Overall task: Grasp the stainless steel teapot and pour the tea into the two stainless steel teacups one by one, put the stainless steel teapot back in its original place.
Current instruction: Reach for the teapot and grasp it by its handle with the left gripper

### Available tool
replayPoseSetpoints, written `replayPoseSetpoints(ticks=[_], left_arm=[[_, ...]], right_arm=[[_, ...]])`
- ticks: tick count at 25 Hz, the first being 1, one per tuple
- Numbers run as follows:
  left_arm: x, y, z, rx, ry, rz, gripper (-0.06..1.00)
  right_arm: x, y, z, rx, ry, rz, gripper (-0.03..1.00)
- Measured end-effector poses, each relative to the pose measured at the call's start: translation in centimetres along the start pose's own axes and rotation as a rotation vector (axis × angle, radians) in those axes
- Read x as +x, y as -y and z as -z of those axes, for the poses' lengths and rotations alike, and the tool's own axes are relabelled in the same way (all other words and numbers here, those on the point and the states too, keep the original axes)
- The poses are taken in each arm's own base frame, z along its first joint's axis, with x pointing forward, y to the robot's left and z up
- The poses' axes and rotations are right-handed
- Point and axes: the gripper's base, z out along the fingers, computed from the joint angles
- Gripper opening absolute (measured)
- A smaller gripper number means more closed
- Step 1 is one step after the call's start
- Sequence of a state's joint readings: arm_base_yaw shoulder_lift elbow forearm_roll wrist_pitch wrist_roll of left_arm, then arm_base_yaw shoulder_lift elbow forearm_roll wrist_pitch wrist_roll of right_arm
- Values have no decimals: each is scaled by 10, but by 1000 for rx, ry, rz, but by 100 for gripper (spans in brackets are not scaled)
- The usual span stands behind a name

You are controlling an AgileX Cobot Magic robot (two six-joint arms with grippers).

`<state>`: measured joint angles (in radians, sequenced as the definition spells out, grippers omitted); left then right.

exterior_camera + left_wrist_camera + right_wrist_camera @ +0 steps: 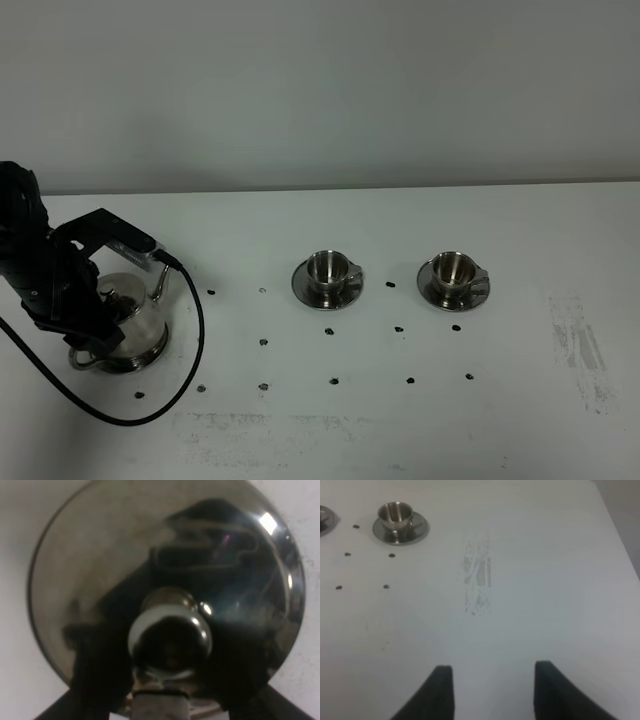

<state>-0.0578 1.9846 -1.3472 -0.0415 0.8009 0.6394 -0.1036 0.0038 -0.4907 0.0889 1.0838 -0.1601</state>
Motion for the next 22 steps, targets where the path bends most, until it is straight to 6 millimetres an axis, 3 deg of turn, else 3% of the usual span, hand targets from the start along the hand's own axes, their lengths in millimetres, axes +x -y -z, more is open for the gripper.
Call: replayPoseSetpoints(ticks=[4, 9, 22], left_arm=[[0, 1, 0, 8, 5, 25, 51], [0, 1, 0, 11, 4, 100, 26], [-1, 0, 2, -7, 6, 85, 26]], right_arm=[[0, 0, 0, 0, 0, 0, 39], [0, 0, 0, 0, 0, 0, 39], [0, 0, 0, 0, 0, 0, 39]])
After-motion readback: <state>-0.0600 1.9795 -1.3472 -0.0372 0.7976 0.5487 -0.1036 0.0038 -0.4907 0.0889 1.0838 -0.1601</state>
